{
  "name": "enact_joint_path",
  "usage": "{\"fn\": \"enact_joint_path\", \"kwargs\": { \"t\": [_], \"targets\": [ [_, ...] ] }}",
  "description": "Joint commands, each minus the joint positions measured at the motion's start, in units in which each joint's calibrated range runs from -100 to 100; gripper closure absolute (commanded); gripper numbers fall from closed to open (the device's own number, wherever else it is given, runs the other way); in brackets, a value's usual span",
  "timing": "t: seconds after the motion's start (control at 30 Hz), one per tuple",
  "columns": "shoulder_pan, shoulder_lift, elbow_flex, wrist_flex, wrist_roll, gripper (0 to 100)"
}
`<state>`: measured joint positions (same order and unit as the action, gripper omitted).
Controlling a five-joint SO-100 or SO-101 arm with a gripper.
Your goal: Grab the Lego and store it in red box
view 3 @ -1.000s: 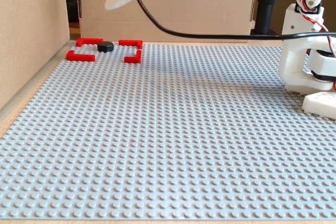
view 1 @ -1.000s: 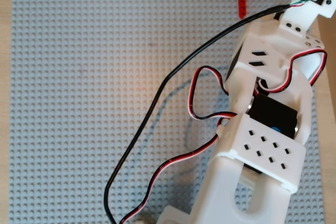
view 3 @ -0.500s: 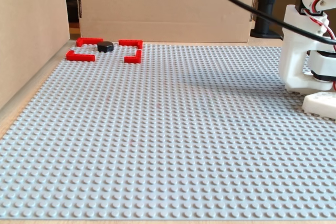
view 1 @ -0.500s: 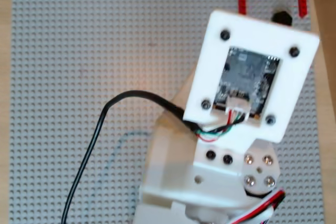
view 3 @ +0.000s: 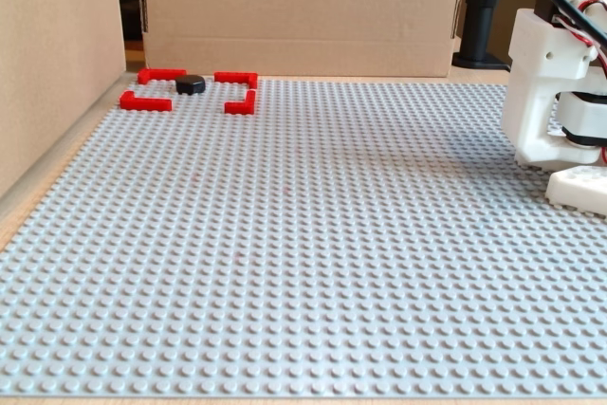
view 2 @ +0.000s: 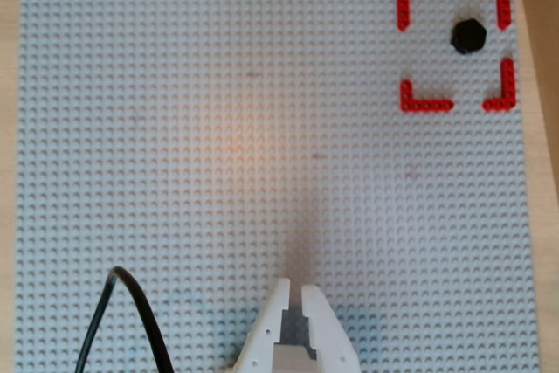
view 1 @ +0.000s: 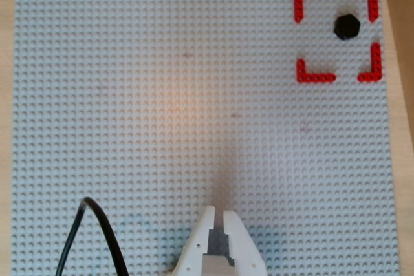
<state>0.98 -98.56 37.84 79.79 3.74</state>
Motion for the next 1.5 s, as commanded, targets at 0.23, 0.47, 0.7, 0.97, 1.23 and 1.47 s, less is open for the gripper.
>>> {"fn": "enact_joint_path", "kwargs": {
  "t": [0.23,0.47,0.7,0.97,1.23,1.47],
  "targets": [
    [0.5,-0.6,-7.1,12.0,0.0,99],
    [0.3,-0.7,-17.3,19.6,0.0,99],
    [0.5,-0.7,-15.7,19.4,0.0,98],
    [0.5,-0.7,-14.5,19.2,0.2,98],
    [0.4,-0.7,-14.3,19.1,0.3,98],
    [0.4,-0.7,-14.3,19.1,0.3,98]
  ]
}}
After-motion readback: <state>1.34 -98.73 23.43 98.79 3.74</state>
